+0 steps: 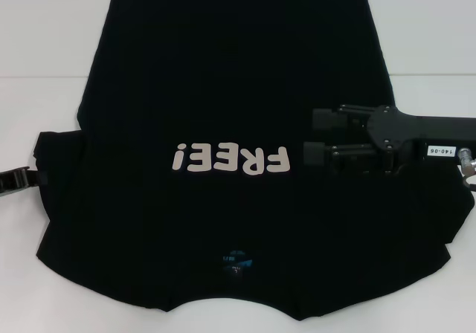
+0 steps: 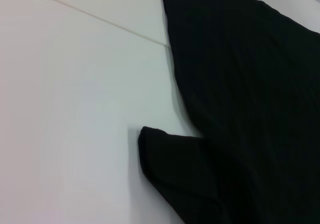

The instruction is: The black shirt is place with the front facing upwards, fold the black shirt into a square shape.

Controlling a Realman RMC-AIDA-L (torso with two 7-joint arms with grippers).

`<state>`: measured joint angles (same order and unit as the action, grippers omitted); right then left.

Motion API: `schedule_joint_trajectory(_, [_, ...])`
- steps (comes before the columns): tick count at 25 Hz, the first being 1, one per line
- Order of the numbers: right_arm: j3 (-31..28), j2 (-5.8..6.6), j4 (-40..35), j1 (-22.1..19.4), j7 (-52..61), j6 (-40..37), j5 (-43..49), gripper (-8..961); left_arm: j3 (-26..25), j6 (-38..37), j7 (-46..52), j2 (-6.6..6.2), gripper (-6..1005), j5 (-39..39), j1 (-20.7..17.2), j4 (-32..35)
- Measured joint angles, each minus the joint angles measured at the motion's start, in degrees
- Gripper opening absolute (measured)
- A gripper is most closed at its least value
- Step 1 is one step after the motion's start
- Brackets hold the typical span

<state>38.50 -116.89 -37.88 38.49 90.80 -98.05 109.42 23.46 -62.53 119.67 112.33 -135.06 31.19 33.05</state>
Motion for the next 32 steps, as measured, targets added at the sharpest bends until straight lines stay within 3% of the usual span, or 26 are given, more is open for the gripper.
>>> schedule_joint_trajectory(6, [-0.41,-0.01,0.0,-0.01,-0.17,0.06,0.0,918,-0.58,0.32,-0.06,-0.01,12,0.29,-0.09,0.44])
schedule_joint_trajectory(19, [-1.28,-0.55,1.51,-0.15,-1.62,0.34,0.0,909,-2.3,3.73,-0.45,-0.86,12,0.47,-0.88,3.76])
schedule_joint_trajectory(32, [-1.33,-0.88,1.5,0.11,-1.86,0.41,0.0,900,-1.88,8.44,-1.45,-0.69,12,0.51,1.0,3.78])
